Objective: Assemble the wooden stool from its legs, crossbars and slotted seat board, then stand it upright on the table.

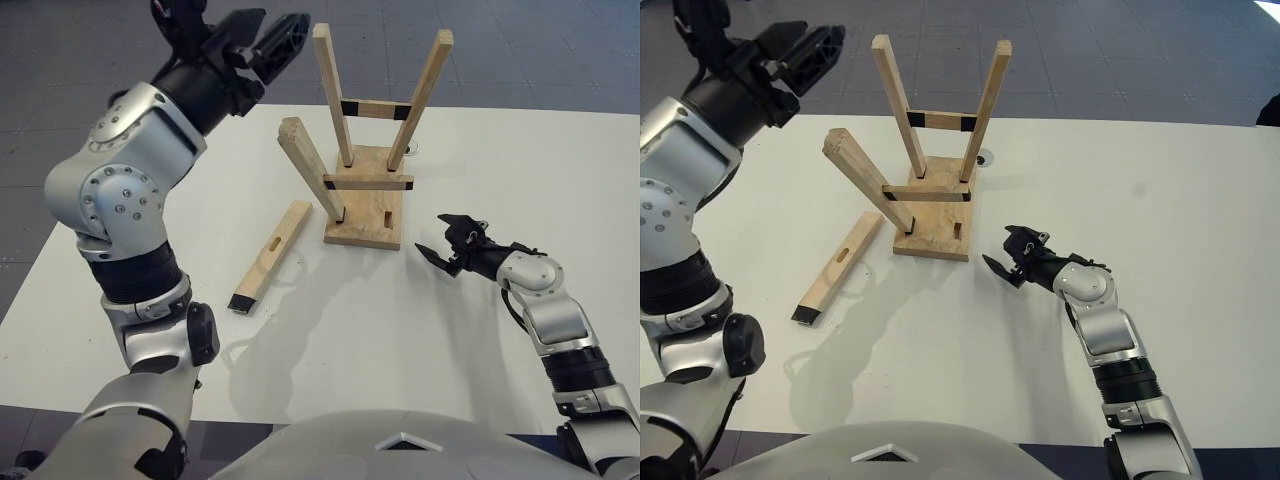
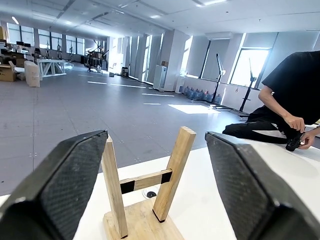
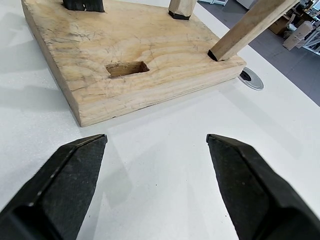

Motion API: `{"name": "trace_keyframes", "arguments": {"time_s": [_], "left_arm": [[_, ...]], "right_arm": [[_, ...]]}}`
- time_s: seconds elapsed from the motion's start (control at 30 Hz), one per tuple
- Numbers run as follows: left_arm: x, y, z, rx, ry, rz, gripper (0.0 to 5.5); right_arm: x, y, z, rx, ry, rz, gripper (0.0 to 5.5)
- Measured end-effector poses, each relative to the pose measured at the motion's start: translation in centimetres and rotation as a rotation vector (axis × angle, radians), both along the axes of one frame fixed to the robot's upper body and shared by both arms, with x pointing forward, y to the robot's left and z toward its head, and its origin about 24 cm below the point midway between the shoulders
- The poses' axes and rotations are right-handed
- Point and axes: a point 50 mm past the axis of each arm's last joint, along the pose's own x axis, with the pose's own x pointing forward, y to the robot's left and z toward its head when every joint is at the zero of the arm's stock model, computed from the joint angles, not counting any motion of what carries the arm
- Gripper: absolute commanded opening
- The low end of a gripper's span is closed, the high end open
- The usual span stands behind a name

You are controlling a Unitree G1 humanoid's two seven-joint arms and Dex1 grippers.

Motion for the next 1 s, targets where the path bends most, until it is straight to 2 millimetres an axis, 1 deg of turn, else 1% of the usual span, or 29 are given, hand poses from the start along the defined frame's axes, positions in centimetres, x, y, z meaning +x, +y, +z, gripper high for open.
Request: {"name": "trace_keyframes", "arguments": {"time_s": [0.1, 0.17, 0.23, 0.27, 0.3, 0.33, 0.4, 0.43, 0.5, 0.57, 0.6, 0.63, 0.7, 0.73, 0.8, 0.87, 0.93, 0.97, 1.0], "left_arm": [[0.0, -1.1, 0.3, 0.0, 0.001, -0.032, 3.63], [0.0, -1.6, 0.0, -0.004, 0.018, -0.055, 3.63], [0.0, -1.9, -0.1, -0.002, 0.024, -0.06, 3.63], [0.1, -2.0, 0.2, -0.02, 0.003, -0.057, 3.63], [0.2, -1.9, 0.8, -0.054, -0.03, -0.049, 3.63], [0.4, -1.7, 2.3, -0.107, -0.098, -0.039, 3.63], [-0.1, -1.1, 6.7, -0.22, -0.285, -0.047, 3.63], [-0.4, -0.9, 7.5, -0.246, -0.321, -0.052, 3.63], [-0.6, -0.4, 8.1, -0.267, -0.352, -0.05, 3.63], [-0.7, -0.2, 8.1, -0.258, -0.351, -0.05, 3.63], [-0.6, -0.6, 7.5, -0.229, -0.332, -0.062, 3.63], [-0.3, -1.0, 5.6, -0.172, -0.253, -0.074, 3.63], [0.1, -2.3, -0.7, -0.029, 0.007, -0.114, 3.63], [-0.4, -2.7, -3.1, 0.05, 0.069, -0.12, 3.63], [-0.8, -3.0, -3.8, 0.148, 0.07, -0.108, 3.63], [-0.7, -3.2, -3.9, 0.169, 0.034, -0.083, 3.63], [-0.4, -3.3, -4.1, 0.137, 0.026, -0.077, 3.63], [0.0, -3.7, -3.8, 0.1, 0.018, -0.081, 3.63], [0.3, -3.6, -3.6, 0.08, 0.009, -0.076, 3.63]], "right_arm": [[0.0, 0.0, 0.0, -0.001, 0.0, -0.001, 3.69], [0.0, 0.1, 0.0, -0.001, 0.0, 0.0, 3.69], [0.1, 0.1, 0.0, 0.0, -0.002, 0.001, 3.69], [0.1, 0.1, 0.1, 0.0, -0.004, 0.002, 3.69], [0.2, 0.2, 0.1, 0.001, -0.006, 0.002, 3.69], [0.2, 0.2, 0.2, 0.001, -0.008, 0.001, 3.69], [0.2, 0.2, 0.2, 0.002, -0.01, -0.001, 3.69], [0.2, 0.2, 0.3, 0.002, -0.011, -0.001, 3.69], [0.2, 0.2, 0.3, 0.002, -0.011, -0.001, 3.69], [0.2, 0.2, 0.3, 0.002, -0.011, 0.0, 3.69], [0.1, 0.3, 0.3, 0.002, -0.011, 0.001, 3.69], [0.1, 0.3, 0.2, 0.002, -0.01, 0.001, 3.69], [0.1, 0.3, 0.2, 0.003, -0.01, 0.004, 3.69], [0.1, 0.4, 0.2, 0.002, -0.007, 0.004, 3.69], [0.0, 0.5, 0.1, 0.007, -0.007, 0.006, 3.69], [-0.1, 0.5, 0.1, 0.008, -0.007, 0.007, 3.69], [-0.3, 0.5, 0.1, 0.009, -0.008, 0.006, 3.69], [-0.5, 0.6, 0.0, 0.01, -0.006, 0.006, 3.69], [-0.6, 0.5, -0.1, 0.01, 0.0, 0.003, 3.69]]}}
